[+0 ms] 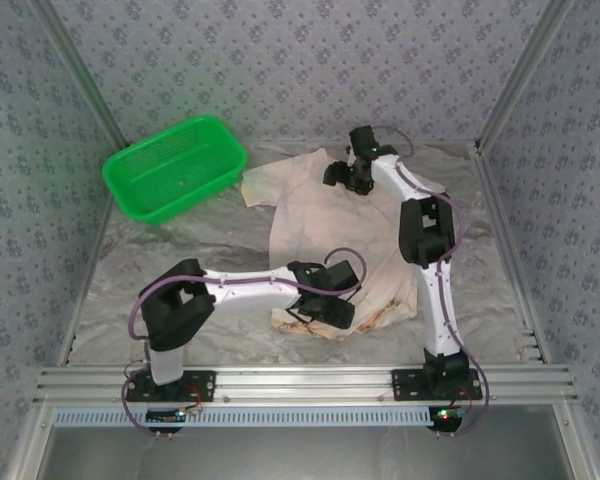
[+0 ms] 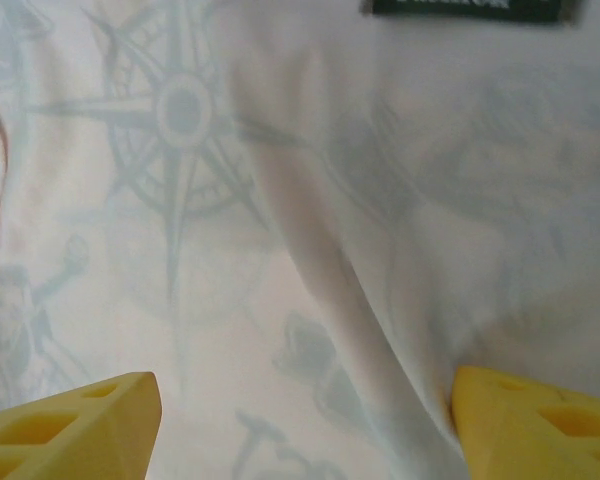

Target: Fold the inside-out t-shirt

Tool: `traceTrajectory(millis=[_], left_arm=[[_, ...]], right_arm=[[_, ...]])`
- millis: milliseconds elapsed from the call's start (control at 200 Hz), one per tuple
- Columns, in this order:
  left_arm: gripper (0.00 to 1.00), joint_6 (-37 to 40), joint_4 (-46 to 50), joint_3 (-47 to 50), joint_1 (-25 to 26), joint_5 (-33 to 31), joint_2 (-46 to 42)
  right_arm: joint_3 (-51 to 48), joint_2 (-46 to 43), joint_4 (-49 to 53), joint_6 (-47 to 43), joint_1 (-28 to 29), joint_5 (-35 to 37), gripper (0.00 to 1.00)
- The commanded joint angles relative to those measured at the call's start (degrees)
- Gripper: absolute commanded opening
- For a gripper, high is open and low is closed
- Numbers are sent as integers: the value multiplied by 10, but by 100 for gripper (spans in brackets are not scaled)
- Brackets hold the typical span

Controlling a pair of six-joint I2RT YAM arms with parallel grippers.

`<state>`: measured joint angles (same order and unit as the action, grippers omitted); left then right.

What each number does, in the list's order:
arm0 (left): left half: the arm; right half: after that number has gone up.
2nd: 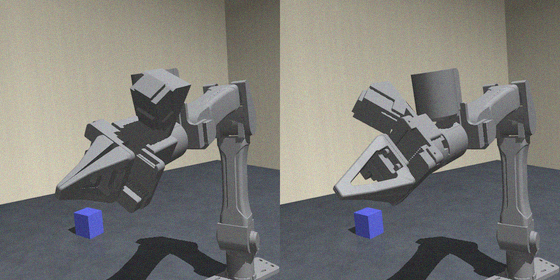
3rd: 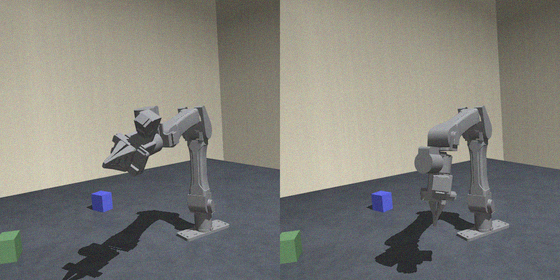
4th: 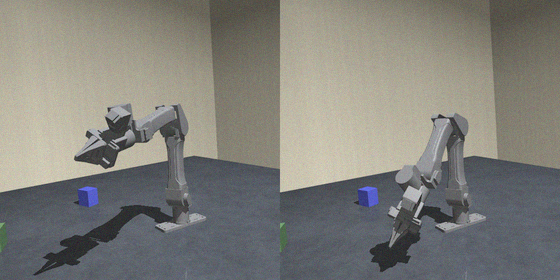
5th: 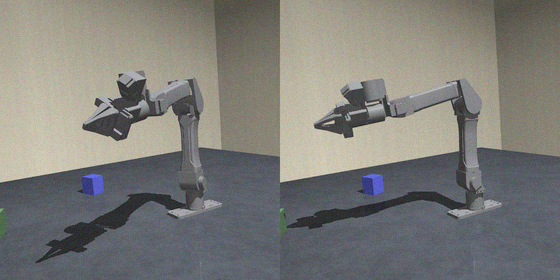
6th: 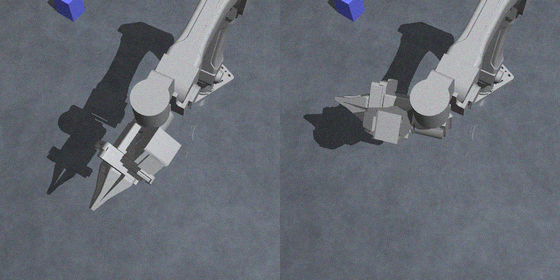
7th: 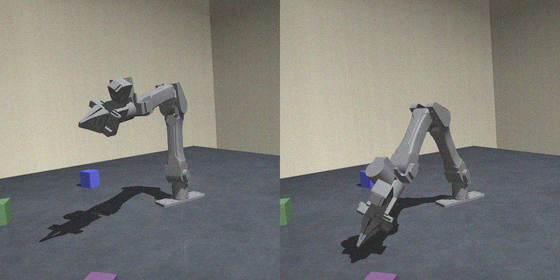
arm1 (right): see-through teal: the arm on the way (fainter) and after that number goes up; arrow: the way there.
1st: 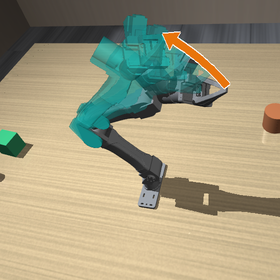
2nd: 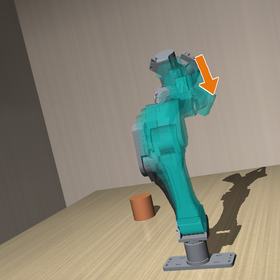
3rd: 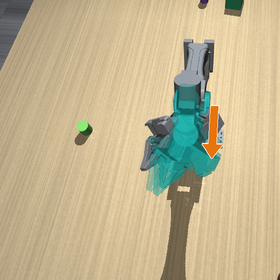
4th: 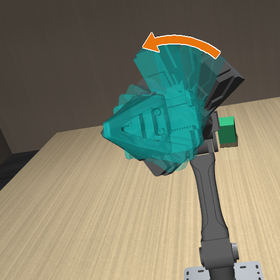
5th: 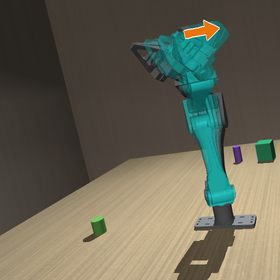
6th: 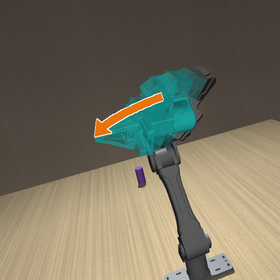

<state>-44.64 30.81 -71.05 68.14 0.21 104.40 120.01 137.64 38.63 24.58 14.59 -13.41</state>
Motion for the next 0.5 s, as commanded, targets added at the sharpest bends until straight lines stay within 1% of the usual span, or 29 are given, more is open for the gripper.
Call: traceTrajectory(millis=[0, 90, 140, 225, 305, 360, 415, 445, 495], left_arm=[[77, 28, -15, 13, 3, 18, -93], [76, 123, 2, 14, 3, 0, -127], [76, 194, 8, 20, 2, -4, -139], [76, 315, -38, 52, 2, 4, -156], [76, 471, -144, 98, 3, 79, -169], [77, 571, -238, 141, 2, 131, -169], [78, 676, -297, 170, -4, 213, -151], [77, 704, -310, 170, -10, 236, -133], [75, 716, -300, 145, -21, 243, -92]], right_arm=[[-73, -141, 52, 16, -33, 6, 79], [-202, -258, 37, 53, -57, 8, 79], [-283, -329, 20, 77, -69, 12, 79], [-430, -449, 10, 110, -82, 32, 78], [-547, -553, 30, 151, -87, 61, 77], [-609, -621, 44, 157, -92, 62, 76], [-660, -684, 68, 167, -98, 57, 73], [-684, -718, 86, 174, -101, 53, 72], [-719, -770, 106, 195, -97, 36, 68]])
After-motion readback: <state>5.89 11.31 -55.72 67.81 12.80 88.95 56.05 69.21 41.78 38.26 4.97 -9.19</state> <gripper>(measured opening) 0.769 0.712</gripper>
